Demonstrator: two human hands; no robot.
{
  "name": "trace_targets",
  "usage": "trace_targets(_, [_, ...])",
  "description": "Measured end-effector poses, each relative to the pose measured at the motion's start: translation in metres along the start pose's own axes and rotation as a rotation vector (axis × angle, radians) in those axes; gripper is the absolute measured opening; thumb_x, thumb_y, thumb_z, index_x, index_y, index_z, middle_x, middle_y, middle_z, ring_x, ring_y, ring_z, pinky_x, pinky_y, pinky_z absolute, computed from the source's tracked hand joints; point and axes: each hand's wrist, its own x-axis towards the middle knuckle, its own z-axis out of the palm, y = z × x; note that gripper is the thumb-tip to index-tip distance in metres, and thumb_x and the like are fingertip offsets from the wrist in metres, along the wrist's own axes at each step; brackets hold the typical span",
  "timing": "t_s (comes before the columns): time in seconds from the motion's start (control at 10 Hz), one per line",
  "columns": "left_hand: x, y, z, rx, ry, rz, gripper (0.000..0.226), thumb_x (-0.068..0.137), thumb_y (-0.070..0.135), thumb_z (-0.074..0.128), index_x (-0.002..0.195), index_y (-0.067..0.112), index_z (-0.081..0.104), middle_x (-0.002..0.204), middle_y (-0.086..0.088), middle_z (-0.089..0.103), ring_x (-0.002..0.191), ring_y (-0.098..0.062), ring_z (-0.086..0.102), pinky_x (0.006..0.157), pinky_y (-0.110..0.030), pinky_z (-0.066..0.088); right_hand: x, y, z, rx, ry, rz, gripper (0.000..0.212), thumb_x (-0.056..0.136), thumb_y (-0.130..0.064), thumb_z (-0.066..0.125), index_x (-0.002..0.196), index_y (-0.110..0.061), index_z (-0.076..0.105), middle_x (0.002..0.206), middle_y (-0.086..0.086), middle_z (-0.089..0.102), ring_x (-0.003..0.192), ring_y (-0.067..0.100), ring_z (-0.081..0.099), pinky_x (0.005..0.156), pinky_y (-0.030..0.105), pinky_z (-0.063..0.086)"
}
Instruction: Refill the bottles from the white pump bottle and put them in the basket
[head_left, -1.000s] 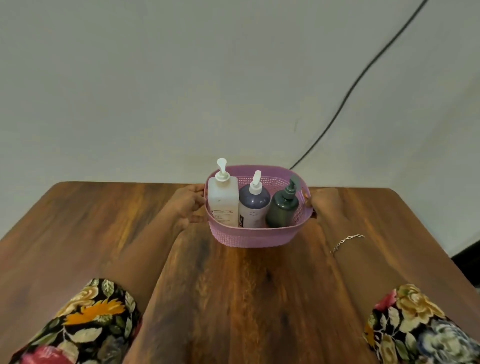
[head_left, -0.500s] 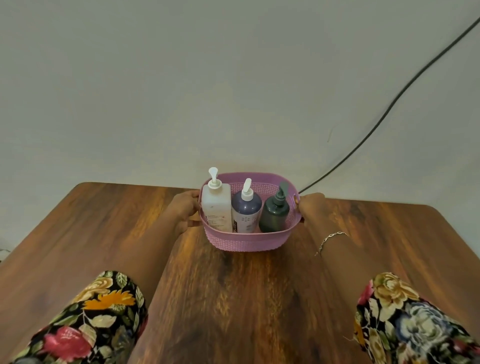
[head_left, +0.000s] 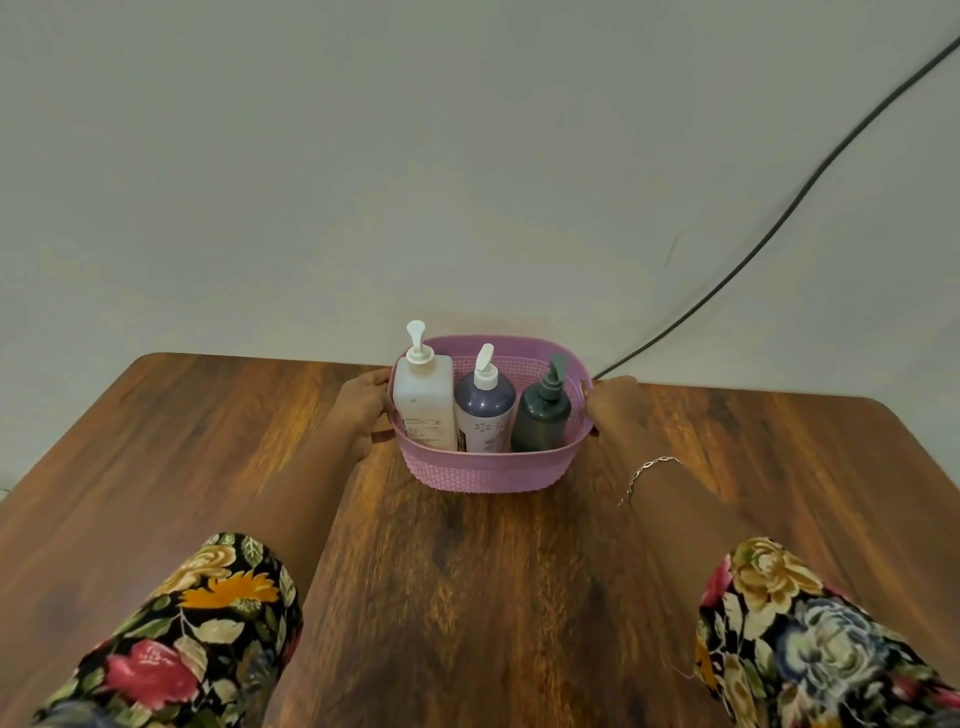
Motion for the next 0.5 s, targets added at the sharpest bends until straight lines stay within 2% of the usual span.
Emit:
trace_targets(0.1, [0.000, -0.004, 0.003, 0.016, 0.012, 0.043, 0.033, 0.096, -0.001, 0.042, 0.124, 0.011, 0.056, 0.117, -0.006, 0.058, 0.104, -0.027, 0.054, 0.089, -0.045, 0.048, -0.002, 0.002, 0.002, 0.018, -0.026, -0.020, 0.022, 0.096, -0.010, 0.048, 0.103, 0.005, 0.063, 0.065, 0.005, 0.044, 0.062, 0.016, 0.049, 0.044, 0.019, 0.029])
trace_targets(0.2, [-0.001, -0.013, 0.008, 0.103, 0.043, 0.123, 0.038, 0.097, 0.002, 0.040, 0.132, 0.011, 0.049, 0.129, -0.009, 0.054, 0.115, -0.029, 0.052, 0.091, -0.046, 0.048, -0.007, 0.009, 0.004, 0.067, -0.059, -0.062, 0.021, 0.094, -0.005, 0.048, 0.104, 0.003, 0.064, 0.083, 0.012, 0.058, 0.072, 0.021, 0.053, 0.051, 0.020, 0.035])
trace_targets(0.3, [-0.008, -0.028, 0.011, 0.289, 0.070, 0.226, 0.046, 0.096, 0.006, 0.046, 0.140, 0.012, 0.038, 0.141, -0.010, 0.045, 0.126, -0.030, 0.047, 0.098, -0.046, 0.046, -0.025, 0.019, 0.003, 0.069, -0.076, -0.144, 0.022, 0.093, -0.005, 0.049, 0.111, -0.001, 0.061, 0.103, 0.014, 0.064, 0.082, 0.022, 0.056, 0.058, 0.023, 0.039])
trace_targets(0.4, [-0.017, -0.048, 0.013, 0.478, 0.111, 0.305, 0.046, 0.097, 0.021, 0.048, 0.140, 0.013, 0.034, 0.144, -0.009, 0.042, 0.128, -0.029, 0.045, 0.101, -0.046, 0.042, -0.044, 0.035, 0.002, 0.059, -0.042, -0.242, 0.030, 0.096, -0.019, 0.051, 0.122, -0.005, 0.055, 0.112, 0.011, 0.063, 0.096, 0.024, 0.061, 0.070, 0.025, 0.043])
trace_targets(0.5, [-0.021, -0.063, 0.014, 0.671, 0.243, 0.358, 0.058, 0.097, 0.038, 0.041, 0.145, 0.009, 0.025, 0.153, -0.013, 0.028, 0.141, -0.031, 0.026, 0.110, -0.052, 0.031, -0.059, 0.051, 0.003, 0.032, 0.028, -0.313, 0.035, 0.095, -0.025, 0.051, 0.127, -0.009, 0.052, 0.119, 0.009, 0.061, 0.104, 0.024, 0.060, 0.077, 0.026, 0.048])
